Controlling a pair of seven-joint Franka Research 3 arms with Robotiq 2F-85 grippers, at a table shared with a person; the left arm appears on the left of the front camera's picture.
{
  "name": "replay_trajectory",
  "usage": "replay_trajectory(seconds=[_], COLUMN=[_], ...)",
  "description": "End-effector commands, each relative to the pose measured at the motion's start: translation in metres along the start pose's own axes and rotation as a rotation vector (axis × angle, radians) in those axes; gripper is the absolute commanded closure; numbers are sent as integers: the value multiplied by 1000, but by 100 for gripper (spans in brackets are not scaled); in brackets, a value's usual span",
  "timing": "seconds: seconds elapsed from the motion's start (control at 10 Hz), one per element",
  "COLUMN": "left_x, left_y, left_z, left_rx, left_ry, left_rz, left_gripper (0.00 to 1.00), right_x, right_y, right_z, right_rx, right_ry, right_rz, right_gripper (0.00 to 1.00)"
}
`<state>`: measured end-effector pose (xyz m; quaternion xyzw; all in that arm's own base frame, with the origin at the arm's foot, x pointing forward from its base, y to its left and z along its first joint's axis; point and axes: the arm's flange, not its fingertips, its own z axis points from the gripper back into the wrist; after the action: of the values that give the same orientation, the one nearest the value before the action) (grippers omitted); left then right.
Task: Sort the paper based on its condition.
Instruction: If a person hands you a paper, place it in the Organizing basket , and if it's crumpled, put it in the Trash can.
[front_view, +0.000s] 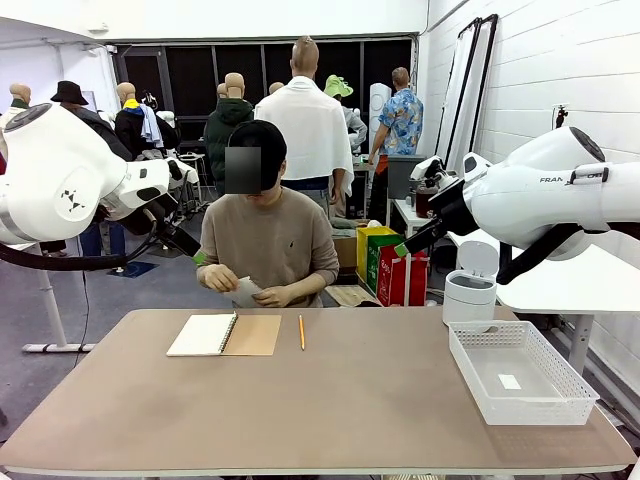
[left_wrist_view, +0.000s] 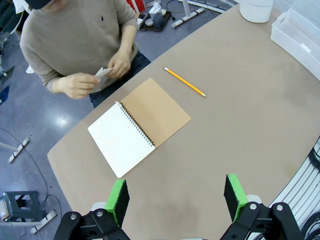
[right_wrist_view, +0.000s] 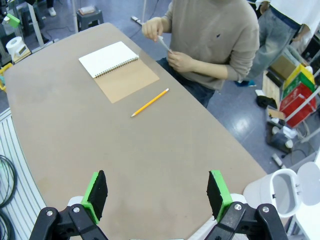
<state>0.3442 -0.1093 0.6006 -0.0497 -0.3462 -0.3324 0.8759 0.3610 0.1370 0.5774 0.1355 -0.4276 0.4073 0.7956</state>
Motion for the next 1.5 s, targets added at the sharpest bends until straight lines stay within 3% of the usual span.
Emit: replay_trajectory(seconds=[0.0, 1.4], left_x=[1, 1], left_y=[1, 1], left_z=[1, 1], left_rx=[-6, -6], left_ry=[-12, -12], left_rz=[-3, -3], left_gripper=[0, 0], right_x=[0, 0], right_y=[0, 0], right_z=[-1, -1], right_rx=[1, 1], right_ry=[1, 1], right_rz=[0, 0], right_gripper=[0, 0])
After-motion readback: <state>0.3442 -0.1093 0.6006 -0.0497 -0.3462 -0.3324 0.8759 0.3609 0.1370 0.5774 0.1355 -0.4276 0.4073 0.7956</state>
